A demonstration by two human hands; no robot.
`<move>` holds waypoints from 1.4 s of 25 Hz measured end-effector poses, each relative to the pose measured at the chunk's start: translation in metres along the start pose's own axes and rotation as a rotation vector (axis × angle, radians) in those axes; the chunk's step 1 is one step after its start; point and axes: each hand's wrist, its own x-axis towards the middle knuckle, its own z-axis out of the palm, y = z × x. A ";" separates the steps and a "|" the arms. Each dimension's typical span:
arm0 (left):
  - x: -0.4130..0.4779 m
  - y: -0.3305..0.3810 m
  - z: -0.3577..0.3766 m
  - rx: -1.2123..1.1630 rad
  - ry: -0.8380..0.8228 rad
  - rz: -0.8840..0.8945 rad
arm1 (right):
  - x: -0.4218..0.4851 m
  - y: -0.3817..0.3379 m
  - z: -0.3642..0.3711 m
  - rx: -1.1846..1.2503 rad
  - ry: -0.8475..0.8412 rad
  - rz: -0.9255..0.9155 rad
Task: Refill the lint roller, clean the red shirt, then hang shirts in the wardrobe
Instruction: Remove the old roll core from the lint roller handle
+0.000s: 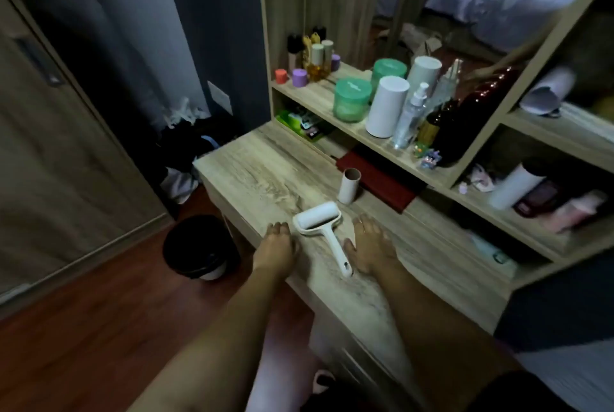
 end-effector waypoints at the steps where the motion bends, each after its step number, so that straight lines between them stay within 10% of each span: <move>1: 0.003 0.011 0.009 -0.054 0.031 -0.022 | 0.007 0.009 0.002 -0.018 0.009 0.022; 14: 0.052 0.088 0.087 -0.453 0.174 -0.435 | 0.055 0.067 0.059 0.029 0.009 0.007; 26: 0.039 0.079 0.077 -0.720 0.228 -0.421 | 0.053 0.070 0.065 0.085 0.060 0.005; 35: 0.012 0.057 0.060 -0.460 0.234 -0.137 | 0.045 0.008 0.010 1.083 0.120 0.277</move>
